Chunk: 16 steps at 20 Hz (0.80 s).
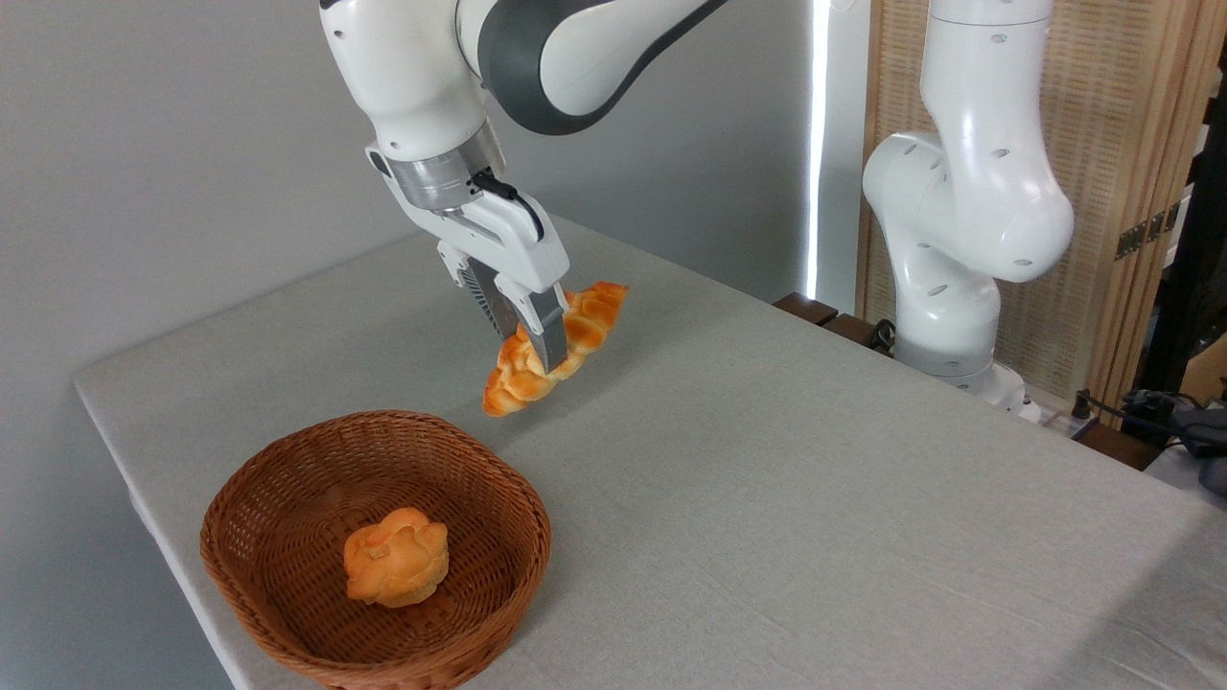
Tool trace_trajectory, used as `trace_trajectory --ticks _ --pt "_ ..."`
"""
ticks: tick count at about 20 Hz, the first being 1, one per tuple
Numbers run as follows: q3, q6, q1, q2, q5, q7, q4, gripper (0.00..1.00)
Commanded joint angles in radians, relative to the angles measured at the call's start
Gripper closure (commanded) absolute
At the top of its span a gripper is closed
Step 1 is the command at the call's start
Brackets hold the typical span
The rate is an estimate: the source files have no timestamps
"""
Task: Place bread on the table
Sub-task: 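Lower the roll onto the tablecloth and open the gripper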
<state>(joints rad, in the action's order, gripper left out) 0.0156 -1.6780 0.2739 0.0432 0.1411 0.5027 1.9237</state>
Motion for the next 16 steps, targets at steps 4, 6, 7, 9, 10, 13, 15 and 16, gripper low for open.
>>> trace_trajectory --ticks 4,6,7,9,10,13,15,16 --pt "0.0 -0.023 0.015 -0.003 0.012 -0.001 0.006 0.0" --pt "0.001 -0.025 0.015 -0.003 0.011 -0.001 0.006 0.0" --pt "0.001 -0.028 0.015 -0.003 0.009 -0.001 0.005 0.0" --pt "0.001 -0.057 0.015 0.0 0.003 -0.001 -0.002 0.0" --pt "0.003 -0.086 0.015 0.004 0.002 -0.001 -0.005 0.0" --pt "0.001 -0.176 0.015 0.014 -0.04 0.007 -0.032 0.0" --pt "0.001 -0.212 0.015 0.012 -0.08 0.005 -0.055 0.0" --pt "0.001 -0.235 0.015 0.012 -0.104 0.005 -0.061 0.0"
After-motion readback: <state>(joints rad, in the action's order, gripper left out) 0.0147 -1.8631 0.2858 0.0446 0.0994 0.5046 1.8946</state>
